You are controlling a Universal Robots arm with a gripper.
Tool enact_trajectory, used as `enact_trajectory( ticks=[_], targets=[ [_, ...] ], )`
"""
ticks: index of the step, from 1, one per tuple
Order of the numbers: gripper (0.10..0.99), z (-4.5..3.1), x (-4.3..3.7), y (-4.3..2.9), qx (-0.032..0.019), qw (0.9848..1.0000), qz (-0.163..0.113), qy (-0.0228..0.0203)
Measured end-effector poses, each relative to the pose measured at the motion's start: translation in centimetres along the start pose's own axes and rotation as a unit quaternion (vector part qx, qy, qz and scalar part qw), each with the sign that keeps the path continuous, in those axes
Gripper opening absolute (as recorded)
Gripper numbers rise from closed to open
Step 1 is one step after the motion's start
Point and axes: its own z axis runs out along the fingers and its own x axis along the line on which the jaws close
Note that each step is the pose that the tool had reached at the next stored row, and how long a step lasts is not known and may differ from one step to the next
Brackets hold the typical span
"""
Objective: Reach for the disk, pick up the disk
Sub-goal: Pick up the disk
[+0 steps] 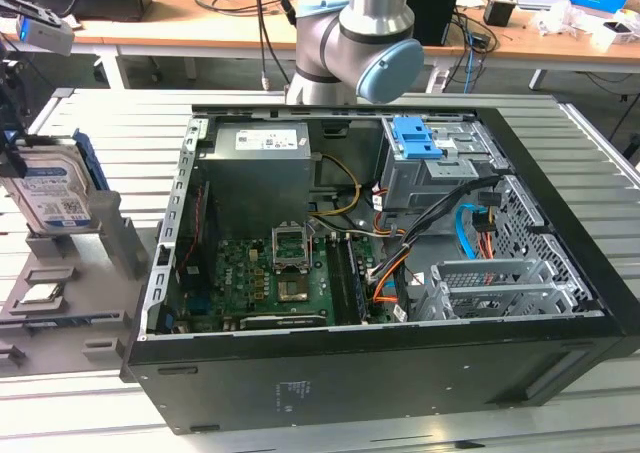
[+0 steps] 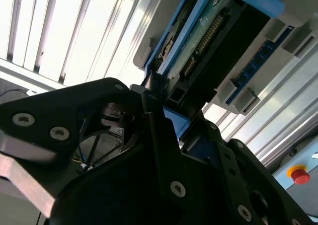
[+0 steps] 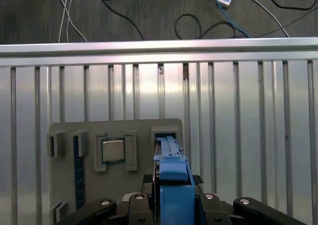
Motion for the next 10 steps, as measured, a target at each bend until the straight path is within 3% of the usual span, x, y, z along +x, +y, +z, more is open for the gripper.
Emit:
enact_trajectory(
  ticks=[10],
  targets=[
    [0.369,-1.47,0.04,0.00,0.0000,1.0000,0.000,0.0000]
  ],
)
